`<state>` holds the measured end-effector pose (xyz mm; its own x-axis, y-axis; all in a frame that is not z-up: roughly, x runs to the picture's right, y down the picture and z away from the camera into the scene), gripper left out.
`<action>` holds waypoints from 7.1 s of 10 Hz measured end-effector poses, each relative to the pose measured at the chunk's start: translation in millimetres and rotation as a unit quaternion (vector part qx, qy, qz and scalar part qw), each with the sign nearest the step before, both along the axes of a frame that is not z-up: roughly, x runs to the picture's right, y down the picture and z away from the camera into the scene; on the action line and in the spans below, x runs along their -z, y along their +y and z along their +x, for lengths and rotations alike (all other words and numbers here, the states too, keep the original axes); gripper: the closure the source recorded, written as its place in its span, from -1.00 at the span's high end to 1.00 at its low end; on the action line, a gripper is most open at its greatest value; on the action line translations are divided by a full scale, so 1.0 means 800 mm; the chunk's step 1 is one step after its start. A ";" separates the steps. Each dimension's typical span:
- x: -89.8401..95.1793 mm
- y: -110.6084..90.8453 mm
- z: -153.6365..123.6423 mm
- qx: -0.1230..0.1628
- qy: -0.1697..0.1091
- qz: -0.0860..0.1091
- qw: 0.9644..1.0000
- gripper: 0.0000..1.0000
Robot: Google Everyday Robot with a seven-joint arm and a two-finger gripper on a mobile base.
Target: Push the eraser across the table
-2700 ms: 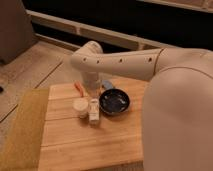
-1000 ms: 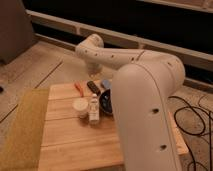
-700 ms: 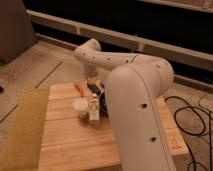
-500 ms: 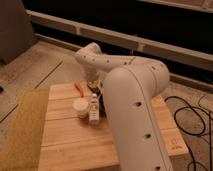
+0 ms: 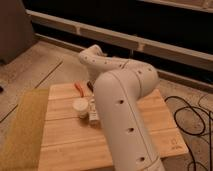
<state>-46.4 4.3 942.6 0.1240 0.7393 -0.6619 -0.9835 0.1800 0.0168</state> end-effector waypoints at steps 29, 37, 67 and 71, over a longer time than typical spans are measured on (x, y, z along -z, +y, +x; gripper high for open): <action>-0.102 -0.214 -0.022 0.041 -0.102 0.206 0.972 -1.00; -0.088 -0.225 -0.045 0.038 -0.113 0.211 0.970 -1.00; -0.144 -0.165 -0.068 0.083 -0.098 0.189 0.974 -1.00; -0.151 -0.236 -0.101 0.099 -0.160 0.290 0.938 -0.99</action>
